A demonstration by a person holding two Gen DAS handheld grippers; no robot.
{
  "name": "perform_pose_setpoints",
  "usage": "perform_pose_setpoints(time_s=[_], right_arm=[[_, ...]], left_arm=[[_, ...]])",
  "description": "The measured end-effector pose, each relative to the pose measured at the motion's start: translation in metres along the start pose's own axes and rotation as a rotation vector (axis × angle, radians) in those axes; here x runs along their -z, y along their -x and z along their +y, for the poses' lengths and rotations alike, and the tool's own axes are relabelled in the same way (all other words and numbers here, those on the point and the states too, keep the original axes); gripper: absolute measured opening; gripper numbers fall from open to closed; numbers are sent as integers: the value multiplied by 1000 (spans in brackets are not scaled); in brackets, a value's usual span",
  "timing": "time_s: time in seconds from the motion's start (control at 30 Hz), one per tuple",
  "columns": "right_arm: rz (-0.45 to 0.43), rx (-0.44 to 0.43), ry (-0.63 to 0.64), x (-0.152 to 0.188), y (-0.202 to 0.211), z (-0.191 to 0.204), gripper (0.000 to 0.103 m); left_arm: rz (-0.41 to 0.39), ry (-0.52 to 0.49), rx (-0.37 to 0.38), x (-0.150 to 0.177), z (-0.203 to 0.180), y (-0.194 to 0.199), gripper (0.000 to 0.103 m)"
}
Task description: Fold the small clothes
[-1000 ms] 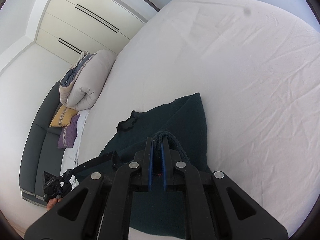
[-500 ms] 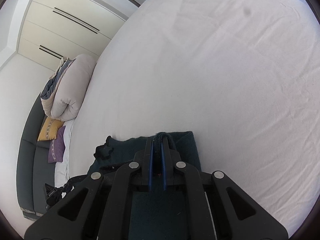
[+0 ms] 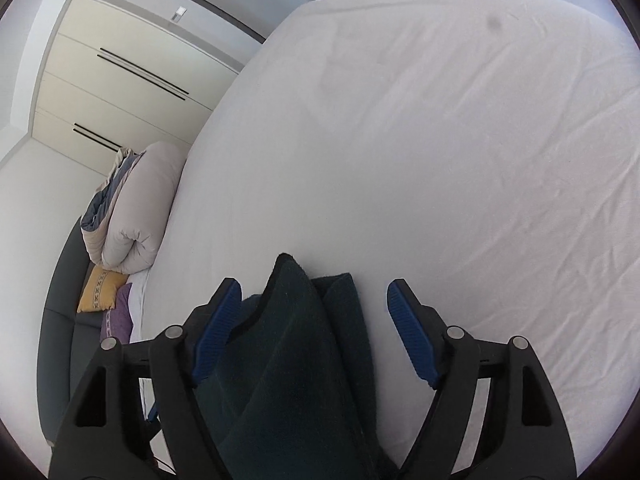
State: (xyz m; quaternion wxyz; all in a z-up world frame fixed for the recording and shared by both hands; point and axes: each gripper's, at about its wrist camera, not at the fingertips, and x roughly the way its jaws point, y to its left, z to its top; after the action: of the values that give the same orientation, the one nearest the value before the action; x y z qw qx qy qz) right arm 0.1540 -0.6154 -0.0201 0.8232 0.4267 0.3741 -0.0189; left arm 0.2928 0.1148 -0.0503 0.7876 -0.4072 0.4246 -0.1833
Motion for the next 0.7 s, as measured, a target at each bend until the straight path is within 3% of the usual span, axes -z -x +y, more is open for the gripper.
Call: perform_pose_setpoints(time_s=[0.13,0.23,0.27,0.37,0.43,0.53,0.57,0.6,0.67,0.7], right_arm=[[24,74,207,34,13,28,73],[48,131,348,62,12,46,68],[53,151,368,71,13,47,63],[95,215,401,85,15,29,38],[115,283,428,94,10,24,34],[124,278,400,102,13,15,33],[124,268,390,102,20,10,24],[121,266,393,104,22,9,15],[98,286,407,109,29,11,7],[88,294,416,112,33,14,6]], left_arm=[[24,-133,-83,35,-8,12,84],[69,-176,-126,59,-3,10,84],[86,-185,-138,65,0,8,84],[112,-193,-169,78,11,4,83],[109,-193,-165,83,15,8,81],[107,-205,-175,89,11,12,77],[109,-217,-181,90,10,13,76],[108,-233,-197,91,9,14,69],[101,-258,-235,94,8,18,49],[99,-264,-252,94,10,19,34]])
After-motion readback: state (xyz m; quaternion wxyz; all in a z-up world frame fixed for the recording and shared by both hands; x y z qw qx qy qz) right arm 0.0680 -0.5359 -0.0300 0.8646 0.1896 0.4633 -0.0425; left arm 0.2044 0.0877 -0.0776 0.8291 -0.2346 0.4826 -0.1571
